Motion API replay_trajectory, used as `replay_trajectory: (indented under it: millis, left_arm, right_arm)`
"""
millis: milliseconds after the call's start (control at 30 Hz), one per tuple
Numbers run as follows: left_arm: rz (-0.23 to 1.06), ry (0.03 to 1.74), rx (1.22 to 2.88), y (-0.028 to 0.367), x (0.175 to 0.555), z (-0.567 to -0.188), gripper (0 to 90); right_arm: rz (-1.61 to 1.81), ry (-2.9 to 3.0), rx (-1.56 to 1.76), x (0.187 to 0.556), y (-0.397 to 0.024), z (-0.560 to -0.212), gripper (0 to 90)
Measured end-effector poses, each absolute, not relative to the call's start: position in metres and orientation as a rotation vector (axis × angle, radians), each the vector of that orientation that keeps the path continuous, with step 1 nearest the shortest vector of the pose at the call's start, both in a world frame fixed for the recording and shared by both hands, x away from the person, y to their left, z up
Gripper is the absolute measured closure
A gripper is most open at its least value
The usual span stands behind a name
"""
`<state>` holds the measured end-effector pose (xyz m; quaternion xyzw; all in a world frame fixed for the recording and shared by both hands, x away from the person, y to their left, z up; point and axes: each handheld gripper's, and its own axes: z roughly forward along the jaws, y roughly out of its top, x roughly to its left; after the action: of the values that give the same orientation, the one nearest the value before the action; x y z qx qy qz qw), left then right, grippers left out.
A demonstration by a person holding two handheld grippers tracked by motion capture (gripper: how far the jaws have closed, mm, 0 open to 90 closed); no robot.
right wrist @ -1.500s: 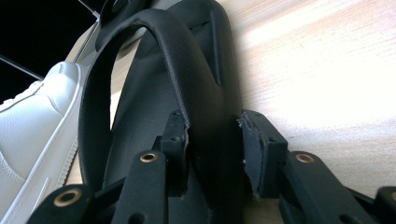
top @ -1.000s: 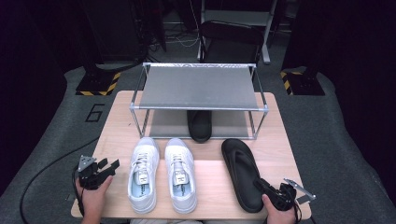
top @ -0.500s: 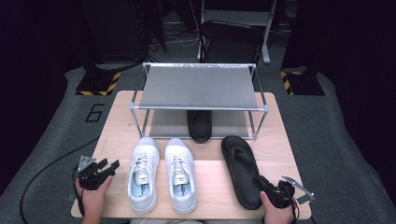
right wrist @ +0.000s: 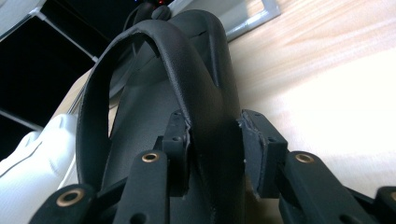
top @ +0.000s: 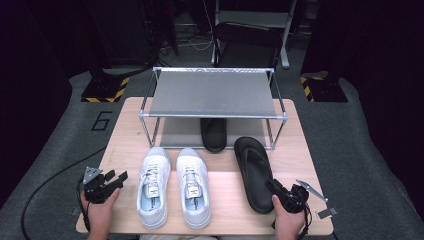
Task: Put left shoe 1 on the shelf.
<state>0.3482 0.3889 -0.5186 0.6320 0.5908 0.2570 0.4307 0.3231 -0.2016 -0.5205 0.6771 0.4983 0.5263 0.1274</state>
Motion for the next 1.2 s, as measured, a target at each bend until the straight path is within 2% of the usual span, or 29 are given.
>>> replay_trajectory:
  millis: [600, 967, 1200]
  left_arm:
    - [0.636, 1.470, 1.587, 0.390, 0.349, -0.518, 42.9]
    - [0.635, 1.468, 1.582, 0.391, 0.350, -0.519, 42.9]
    - [0.638, 1.470, 1.573, 0.391, 0.350, -0.520, 42.9]
  right_arm:
    - [1.508, 1.351, 1.979, 0.380, -0.192, -0.523, 64.0]
    - [1.475, 1.325, 1.960, 0.415, -0.181, -0.513, 64.1]
    - [1.437, 1.348, 1.915, 0.425, -0.171, -0.497, 64.2]
